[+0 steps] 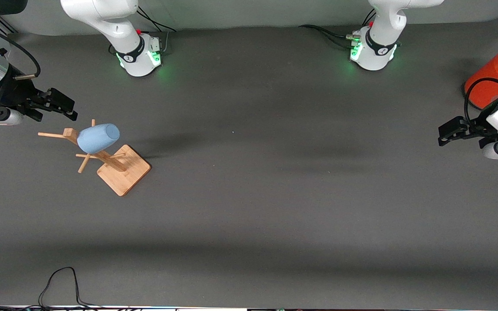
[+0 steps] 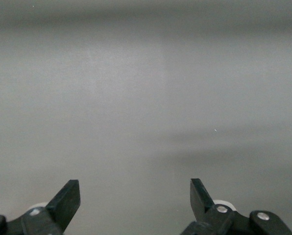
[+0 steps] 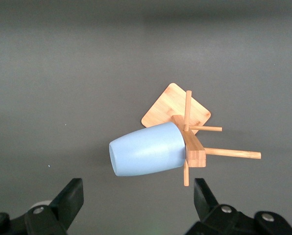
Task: Rotate and upright cup with both arms
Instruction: 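Reach the right gripper toward the blue cup on the wooden stand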
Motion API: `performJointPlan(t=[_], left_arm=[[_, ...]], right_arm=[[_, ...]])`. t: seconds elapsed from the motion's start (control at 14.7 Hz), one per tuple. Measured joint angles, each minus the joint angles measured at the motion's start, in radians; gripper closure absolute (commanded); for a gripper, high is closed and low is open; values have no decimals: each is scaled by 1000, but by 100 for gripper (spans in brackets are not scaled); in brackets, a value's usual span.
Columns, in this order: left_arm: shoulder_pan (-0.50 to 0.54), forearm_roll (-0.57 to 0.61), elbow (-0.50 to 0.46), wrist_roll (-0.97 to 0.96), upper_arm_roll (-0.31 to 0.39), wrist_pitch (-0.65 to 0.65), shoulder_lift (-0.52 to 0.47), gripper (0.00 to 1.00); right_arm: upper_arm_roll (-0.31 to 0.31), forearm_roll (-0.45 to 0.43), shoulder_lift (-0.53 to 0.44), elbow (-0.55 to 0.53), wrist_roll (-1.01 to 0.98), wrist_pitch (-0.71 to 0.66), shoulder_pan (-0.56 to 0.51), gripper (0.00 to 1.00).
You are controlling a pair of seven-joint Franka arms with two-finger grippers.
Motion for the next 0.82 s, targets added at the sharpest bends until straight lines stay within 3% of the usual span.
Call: performJointPlan(t=[0.48, 0.82], left_arm=[[0, 0, 0, 0, 0, 0, 0, 0], [0, 0, 0, 0, 0, 0, 0, 0]], right_arm=[[1, 5, 9, 38, 5, -2, 0, 0], [-28, 134, 30, 42, 226, -2, -2, 0]])
